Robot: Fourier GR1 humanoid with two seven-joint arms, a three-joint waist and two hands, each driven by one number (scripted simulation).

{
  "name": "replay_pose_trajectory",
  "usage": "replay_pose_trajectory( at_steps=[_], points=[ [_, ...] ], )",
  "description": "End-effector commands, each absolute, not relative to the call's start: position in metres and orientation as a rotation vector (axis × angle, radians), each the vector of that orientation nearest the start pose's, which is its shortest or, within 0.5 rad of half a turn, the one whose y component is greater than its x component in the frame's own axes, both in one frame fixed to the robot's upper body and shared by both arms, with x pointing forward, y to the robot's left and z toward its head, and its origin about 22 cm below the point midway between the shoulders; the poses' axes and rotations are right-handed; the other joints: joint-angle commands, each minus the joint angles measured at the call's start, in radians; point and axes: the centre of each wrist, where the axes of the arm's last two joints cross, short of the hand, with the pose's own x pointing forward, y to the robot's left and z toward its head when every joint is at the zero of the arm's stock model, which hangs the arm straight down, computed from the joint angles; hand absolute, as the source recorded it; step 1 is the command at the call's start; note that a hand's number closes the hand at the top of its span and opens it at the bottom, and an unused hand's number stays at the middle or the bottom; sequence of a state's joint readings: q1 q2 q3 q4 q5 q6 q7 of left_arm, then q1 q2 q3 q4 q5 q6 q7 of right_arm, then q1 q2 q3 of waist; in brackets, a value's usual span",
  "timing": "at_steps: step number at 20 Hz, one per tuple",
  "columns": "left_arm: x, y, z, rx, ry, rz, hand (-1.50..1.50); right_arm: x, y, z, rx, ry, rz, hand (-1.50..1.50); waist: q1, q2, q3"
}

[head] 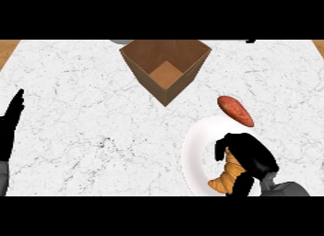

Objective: Pick the croissant from the plate and place it in the cardboard box

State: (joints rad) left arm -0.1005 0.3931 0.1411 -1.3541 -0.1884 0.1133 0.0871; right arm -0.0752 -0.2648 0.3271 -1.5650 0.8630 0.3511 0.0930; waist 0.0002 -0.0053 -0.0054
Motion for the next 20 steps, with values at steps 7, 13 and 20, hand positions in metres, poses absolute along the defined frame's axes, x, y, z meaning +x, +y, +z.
replay_pose_trajectory(
  at_steps=[7, 13, 20],
  points=[
    [0.260, 0.347, -0.001, 0.648, -1.376, -0.219, 0.00, 0.332, -0.292, 0.053, -0.762, -1.244, 1.215, 1.50, 0.016, 0.013, 0.006],
    [0.273, 0.346, 0.009, 0.641, -1.379, -0.221, 0.00, 0.352, -0.285, 0.081, -1.036, -1.314, 1.153, 1.50, 0.006, 0.008, 0.005],
    [0.269, 0.344, 0.017, 0.636, -1.376, -0.215, 0.00, 0.355, -0.288, 0.156, -1.112, -1.679, 1.054, 1.50, 0.002, 0.004, 0.006]
  ],
)
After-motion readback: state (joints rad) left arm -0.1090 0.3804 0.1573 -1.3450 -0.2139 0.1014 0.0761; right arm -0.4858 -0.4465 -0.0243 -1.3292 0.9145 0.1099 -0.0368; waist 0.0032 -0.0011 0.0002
